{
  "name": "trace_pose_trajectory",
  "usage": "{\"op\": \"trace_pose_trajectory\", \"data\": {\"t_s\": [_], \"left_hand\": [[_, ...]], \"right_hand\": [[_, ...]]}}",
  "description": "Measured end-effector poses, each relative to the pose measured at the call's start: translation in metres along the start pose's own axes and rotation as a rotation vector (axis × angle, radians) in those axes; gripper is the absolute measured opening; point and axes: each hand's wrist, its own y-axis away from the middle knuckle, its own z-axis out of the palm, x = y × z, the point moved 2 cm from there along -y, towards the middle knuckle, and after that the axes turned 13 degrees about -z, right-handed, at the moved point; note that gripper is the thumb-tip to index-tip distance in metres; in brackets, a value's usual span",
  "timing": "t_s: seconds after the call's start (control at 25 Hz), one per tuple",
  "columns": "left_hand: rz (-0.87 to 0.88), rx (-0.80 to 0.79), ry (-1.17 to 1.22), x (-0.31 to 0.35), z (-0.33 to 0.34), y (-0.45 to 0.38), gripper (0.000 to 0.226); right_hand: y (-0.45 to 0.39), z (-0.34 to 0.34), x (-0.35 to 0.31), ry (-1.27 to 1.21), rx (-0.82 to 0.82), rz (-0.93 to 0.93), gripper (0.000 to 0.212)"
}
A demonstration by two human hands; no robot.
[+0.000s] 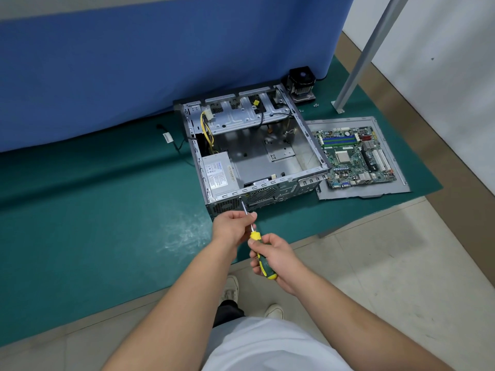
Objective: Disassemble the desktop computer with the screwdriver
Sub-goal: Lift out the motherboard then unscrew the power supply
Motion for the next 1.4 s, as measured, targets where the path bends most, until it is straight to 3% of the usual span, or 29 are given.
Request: {"op": "trace_pose_trajectory", "data": {"t_s": [0.12, 0.2, 0.32, 0.4, 0.52, 0.68, 0.8, 0.92, 1.08, 1.2, 1.4], "left_hand": [[-0.008, -0.072, 0.051, 0.0, -0.002, 0.002, 0.006], [-0.017, -0.139, 0.079, 0.002, -0.003, 0.003, 0.013], [-0.037, -0.2, 0.146, 0.007, -0.002, 0.003, 0.022], [-0.036, -0.157, 0.208, 0.013, 0.0, -0.001, 0.018], [-0.007, -0.042, 0.261, 0.02, 0.002, -0.009, 0.007], [-0.016, 0.062, 0.313, 0.019, 0.005, -0.016, 0.007], [-0.024, 0.055, 0.35, 0.018, 0.004, -0.017, 0.006], [-0.022, 0.011, 0.356, 0.018, 0.004, -0.017, 0.005], [-0.006, 0.016, 0.344, 0.017, 0.004, -0.018, 0.015], [0.003, 0.021, 0.351, 0.016, 0.005, -0.019, 0.013], [0.031, 0.093, 0.374, 0.016, 0.009, -0.02, 0.013]], "right_hand": [[0.003, -0.004, 0.002, -0.07, -0.078, 0.11, 0.031], [0.003, -0.007, 0.005, -0.078, -0.116, 0.164, 0.043], [-0.001, -0.007, 0.006, -0.032, -0.073, 0.082, 0.031], [-0.002, -0.004, 0.006, 0.019, -0.032, 0.02, 0.021], [-0.004, -0.002, 0.005, 0.072, -0.025, 0.001, 0.023], [-0.004, -0.002, 0.006, 0.008, 0.002, 0.05, 0.032], [-0.003, -0.001, 0.006, 0.068, 0.008, 0.005, 0.02], [-0.003, 0.0, 0.001, 0.177, -0.013, -0.03, 0.026], [-0.005, -0.002, 0.001, 0.124, -0.018, 0.028, 0.029], [-0.004, -0.001, 0.001, 0.173, -0.023, -0.017, 0.015], [-0.006, -0.004, 0.0, 0.222, -0.012, -0.048, 0.021]]}}
